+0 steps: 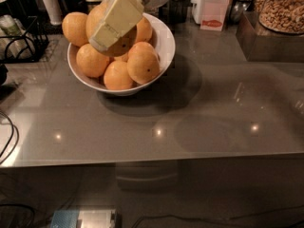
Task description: Pick orange from white bowl
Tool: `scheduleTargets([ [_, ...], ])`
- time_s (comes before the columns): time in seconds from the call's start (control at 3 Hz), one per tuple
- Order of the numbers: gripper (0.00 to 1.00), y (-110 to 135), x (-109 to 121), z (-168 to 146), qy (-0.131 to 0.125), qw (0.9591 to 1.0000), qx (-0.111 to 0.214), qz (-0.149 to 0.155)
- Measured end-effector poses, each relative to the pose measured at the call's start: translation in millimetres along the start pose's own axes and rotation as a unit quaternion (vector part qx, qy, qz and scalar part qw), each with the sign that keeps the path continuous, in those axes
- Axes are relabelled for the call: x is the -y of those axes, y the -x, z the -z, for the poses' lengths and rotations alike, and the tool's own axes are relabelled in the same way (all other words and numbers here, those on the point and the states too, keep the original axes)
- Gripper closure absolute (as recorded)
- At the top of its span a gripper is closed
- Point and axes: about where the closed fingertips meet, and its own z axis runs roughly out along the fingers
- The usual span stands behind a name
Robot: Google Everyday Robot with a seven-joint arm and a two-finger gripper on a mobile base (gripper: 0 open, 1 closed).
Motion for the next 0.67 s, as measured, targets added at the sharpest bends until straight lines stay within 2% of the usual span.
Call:
scheduleTargets([
  [0.33, 1.0, -16.0, -24.6, 5.3, -0.01, 0.9982, 0.018, -0.056],
  [0.67, 1.0, -15.8, -24.7, 5.3, -0.011, 0.9982, 0.018, -0.056],
])
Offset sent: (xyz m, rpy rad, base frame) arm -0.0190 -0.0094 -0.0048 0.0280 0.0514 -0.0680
